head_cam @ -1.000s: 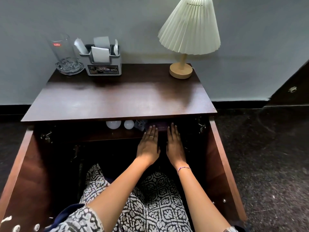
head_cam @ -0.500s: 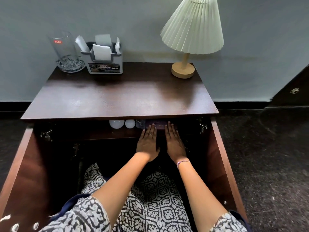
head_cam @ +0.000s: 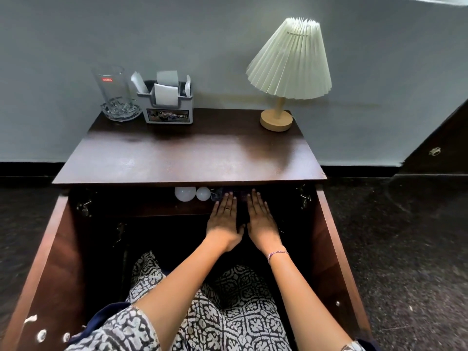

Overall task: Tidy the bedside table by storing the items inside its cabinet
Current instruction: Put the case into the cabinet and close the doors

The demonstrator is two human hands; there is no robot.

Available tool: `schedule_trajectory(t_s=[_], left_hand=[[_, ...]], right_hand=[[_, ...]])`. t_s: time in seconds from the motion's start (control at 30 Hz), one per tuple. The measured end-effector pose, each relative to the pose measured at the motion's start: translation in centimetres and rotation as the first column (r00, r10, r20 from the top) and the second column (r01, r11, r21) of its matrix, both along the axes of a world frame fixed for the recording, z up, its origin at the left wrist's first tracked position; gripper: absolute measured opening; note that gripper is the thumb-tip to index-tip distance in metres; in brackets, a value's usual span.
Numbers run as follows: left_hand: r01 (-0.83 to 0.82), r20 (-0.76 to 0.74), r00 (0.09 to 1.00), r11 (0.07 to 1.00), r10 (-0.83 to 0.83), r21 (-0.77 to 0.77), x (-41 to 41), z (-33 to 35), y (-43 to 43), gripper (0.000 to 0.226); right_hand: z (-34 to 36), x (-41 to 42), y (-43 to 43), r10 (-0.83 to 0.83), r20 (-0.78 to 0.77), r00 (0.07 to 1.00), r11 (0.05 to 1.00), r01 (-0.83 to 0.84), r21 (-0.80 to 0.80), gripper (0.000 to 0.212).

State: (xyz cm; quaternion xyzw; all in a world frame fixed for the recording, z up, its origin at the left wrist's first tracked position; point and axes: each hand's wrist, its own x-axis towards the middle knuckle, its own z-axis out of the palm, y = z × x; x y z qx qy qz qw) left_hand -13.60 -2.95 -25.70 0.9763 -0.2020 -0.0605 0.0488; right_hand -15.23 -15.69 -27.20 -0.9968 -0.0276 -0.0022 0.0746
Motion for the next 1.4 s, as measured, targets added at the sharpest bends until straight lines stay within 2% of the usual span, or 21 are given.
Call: schedule_trajectory(t_s=[0.17, 0.23, 0.3, 0.43, 0.5, 0.63, 0.8, 1.0, 1.13, 1.3, 1.4], left_hand=[[-0.007, 0.092, 0.996, 0.988, 0.021, -0.152, -1.5, 2.3, 1.3, 0.077], [0.002, 0.154, 0.988, 0.981, 0.029, -0.193, -2.6, 3.3, 1.7, 0.074], [0.027, 0.214, 0.977, 0.982, 0.015, -0.189, -3.5, 4.0, 1.9, 0.071], [0.060, 0.286, 0.958, 0.971, 0.008, -0.230, -5.2, 5.3, 2.2, 0.067], [0.071, 0.298, 0.955, 0.963, 0.010, -0.259, -5.3, 6.1, 2.5, 0.067], [0.029, 0.339, 0.939, 0.970, 0.057, -0.241, -5.0, 7.9, 3.7, 0.068], [-0.037, 0.251, 0.965, 0.989, 0.073, -0.144, -2.9, 9.2, 3.9, 0.069], [-0.030, 0.249, 0.967, 0.996, 0.050, -0.082, -1.7, 8.4, 3.7, 0.070], [0.031, 0.265, 0.964, 0.991, 0.004, -0.126, -1.1, 8.4, 3.2, 0.071], [0.113, 0.434, 0.901, 0.962, 0.007, -0.250, -0.8, 6.1, 3.2, 0.070], [0.066, 0.412, 0.909, 0.955, 0.061, -0.288, -0.7, 5.2, 2.4, 0.069]], right_hand=[[2.7, -2.3, 1.1, -0.022, 0.120, 0.993, 0.999, 0.026, -0.029, 0.074], [4.0, -3.4, 1.6, -0.037, 0.195, 0.980, 0.995, 0.055, -0.086, 0.074], [5.2, -4.4, 2.2, -0.044, 0.307, 0.951, 0.986, 0.091, -0.138, 0.069], [7.3, -5.5, 3.6, -0.042, 0.542, 0.839, 0.996, 0.077, -0.041, 0.056], [8.5, -5.1, 3.9, -0.038, 0.509, 0.860, 0.995, 0.080, -0.061, 0.060], [9.8, -3.8, 4.5, 0.026, 0.322, 0.946, 0.993, 0.012, -0.116, 0.072], [10.0, -2.1, 5.2, 0.034, 0.178, 0.983, 0.966, 0.013, -0.257, 0.067], [9.6, -1.4, 5.5, 0.018, 0.195, 0.981, 0.966, 0.033, -0.256, 0.066], [9.3, -1.4, 5.2, 0.027, 0.212, 0.977, 0.979, 0.016, -0.201, 0.059], [7.6, -0.8, 5.3, -0.006, 0.421, 0.907, 0.991, 0.061, -0.118, 0.058], [6.5, -0.1, 5.4, -0.048, 0.491, 0.870, 0.992, 0.101, -0.082, 0.052]])
